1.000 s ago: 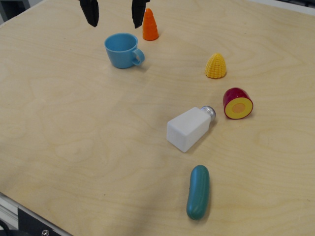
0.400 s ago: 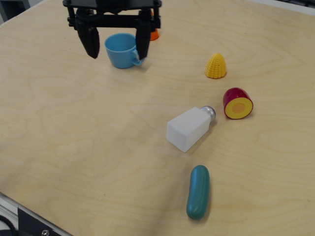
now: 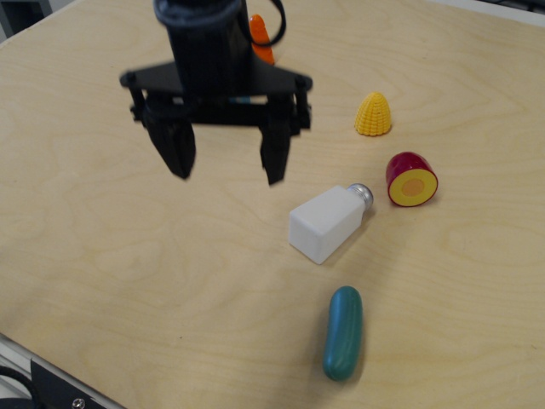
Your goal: Put cucumber in cup
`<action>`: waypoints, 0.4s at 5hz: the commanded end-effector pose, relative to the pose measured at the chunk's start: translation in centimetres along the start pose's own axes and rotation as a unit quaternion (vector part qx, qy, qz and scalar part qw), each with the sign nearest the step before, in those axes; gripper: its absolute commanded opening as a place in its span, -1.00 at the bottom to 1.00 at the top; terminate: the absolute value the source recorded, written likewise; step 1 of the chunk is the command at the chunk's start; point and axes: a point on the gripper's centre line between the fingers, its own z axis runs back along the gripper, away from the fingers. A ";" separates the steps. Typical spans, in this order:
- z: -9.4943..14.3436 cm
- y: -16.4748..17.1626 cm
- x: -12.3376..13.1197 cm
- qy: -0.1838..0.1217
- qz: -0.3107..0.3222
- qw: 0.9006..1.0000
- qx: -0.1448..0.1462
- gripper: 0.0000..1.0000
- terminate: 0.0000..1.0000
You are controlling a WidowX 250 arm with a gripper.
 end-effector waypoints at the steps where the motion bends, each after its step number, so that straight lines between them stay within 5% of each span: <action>1: -3.6 -4.2 -1.8 0.033 -0.061 0.997 -0.025 1.00 -1.00; 2: -5.5 -5.3 -2.3 0.055 -0.081 0.995 -0.013 1.00 -1.00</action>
